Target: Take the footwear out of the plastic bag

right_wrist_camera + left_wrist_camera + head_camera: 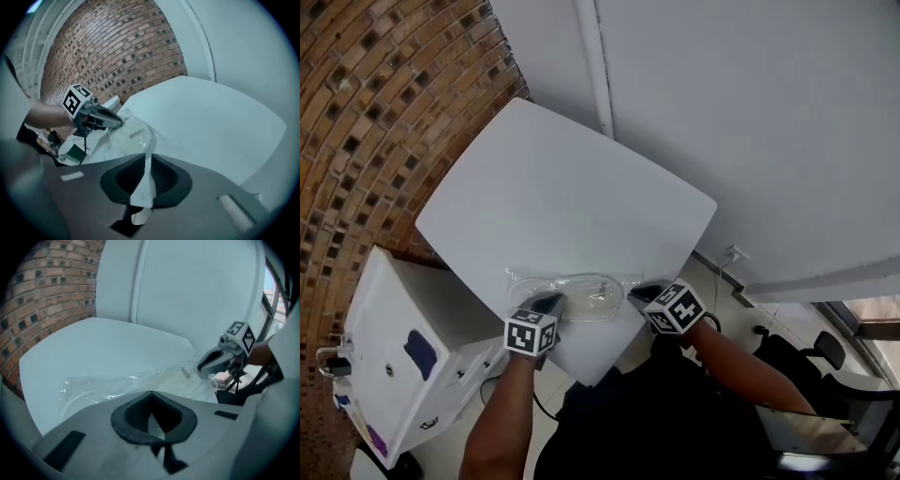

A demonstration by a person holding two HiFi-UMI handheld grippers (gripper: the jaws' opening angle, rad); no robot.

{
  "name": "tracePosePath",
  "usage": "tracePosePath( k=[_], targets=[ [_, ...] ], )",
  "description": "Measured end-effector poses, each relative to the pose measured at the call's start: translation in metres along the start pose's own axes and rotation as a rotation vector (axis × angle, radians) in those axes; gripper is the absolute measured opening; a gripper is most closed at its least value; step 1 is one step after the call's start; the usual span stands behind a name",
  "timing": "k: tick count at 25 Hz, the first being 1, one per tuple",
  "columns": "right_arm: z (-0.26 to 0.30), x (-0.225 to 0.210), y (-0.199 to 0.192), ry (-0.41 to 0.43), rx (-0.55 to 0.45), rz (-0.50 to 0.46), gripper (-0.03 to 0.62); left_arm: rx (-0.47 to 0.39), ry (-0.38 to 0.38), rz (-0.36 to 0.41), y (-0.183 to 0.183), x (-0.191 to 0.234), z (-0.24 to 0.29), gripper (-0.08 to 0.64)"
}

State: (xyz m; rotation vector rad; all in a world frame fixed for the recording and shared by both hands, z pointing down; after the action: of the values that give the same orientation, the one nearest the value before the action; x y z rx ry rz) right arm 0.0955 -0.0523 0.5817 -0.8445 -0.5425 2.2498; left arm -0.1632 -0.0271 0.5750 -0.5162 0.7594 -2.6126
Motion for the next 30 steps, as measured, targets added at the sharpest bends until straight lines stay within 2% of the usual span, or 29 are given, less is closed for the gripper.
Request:
tracePosePath(
  k=[2, 4, 14, 16, 19, 20, 22, 26, 30],
  targets=[
    [0.005, -0.002, -0.002, 0.018, -0.003, 0.064, 0.044, -0.024, -0.037, -0.069, -0.001, 0.004, -0.001, 0.005],
    [0.007, -0.004, -0.003, 0.026, -0.008, 0.113, 0.055, -0.036, -0.06, -0.094, -0.001, 0.006, -0.003, 0.005],
    [0.012, -0.007, 0.001, 0.147, -0.064, 0.266, 0.127, -0.124, -0.086, -0.065, 0.018, 0.004, -0.017, 0.005],
    [0.013, -0.007, 0.002, 0.136, -0.057, 0.251, 0.127, -0.081, -0.043, -0.025, 0.017, 0.004, -0.017, 0.005],
    [0.016, -0.003, 0.006, 0.139, -0.056, 0.221, 0.132, 0.036, 0.023, 0.09, 0.007, -0.002, -0.007, 0.025],
    [0.016, 0.0, 0.009, 0.147, -0.06, 0.211, 0.137, 0.055, 0.024, 0.116, 0.005, -0.005, -0.004, 0.111],
    [0.017, 0.004, 0.013, 0.16, -0.072, 0.189, 0.137, 0.066, 0.029, 0.14, 0.004, -0.01, -0.001, 0.152],
    [0.018, 0.004, 0.013, 0.162, -0.083, 0.185, 0.138, 0.093, 0.045, 0.176, 0.005, -0.012, 0.001, 0.143],
    [0.016, 0.0, 0.01, 0.168, -0.1, 0.221, 0.141, 0.11, 0.074, 0.211, 0.006, -0.011, -0.001, 0.048]
  ],
)
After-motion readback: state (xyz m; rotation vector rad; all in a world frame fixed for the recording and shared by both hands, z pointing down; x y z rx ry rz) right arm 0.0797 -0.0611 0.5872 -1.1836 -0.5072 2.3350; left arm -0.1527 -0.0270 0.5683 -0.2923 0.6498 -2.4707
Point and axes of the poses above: the fingertips, and each gripper's own axes: z forward along the fingers, x to its left, y out of its top, the point moved 9 cm from there along -z, backward along the fingers, and after that the axes turned 1 degree about -x, right-handed, at the moved point
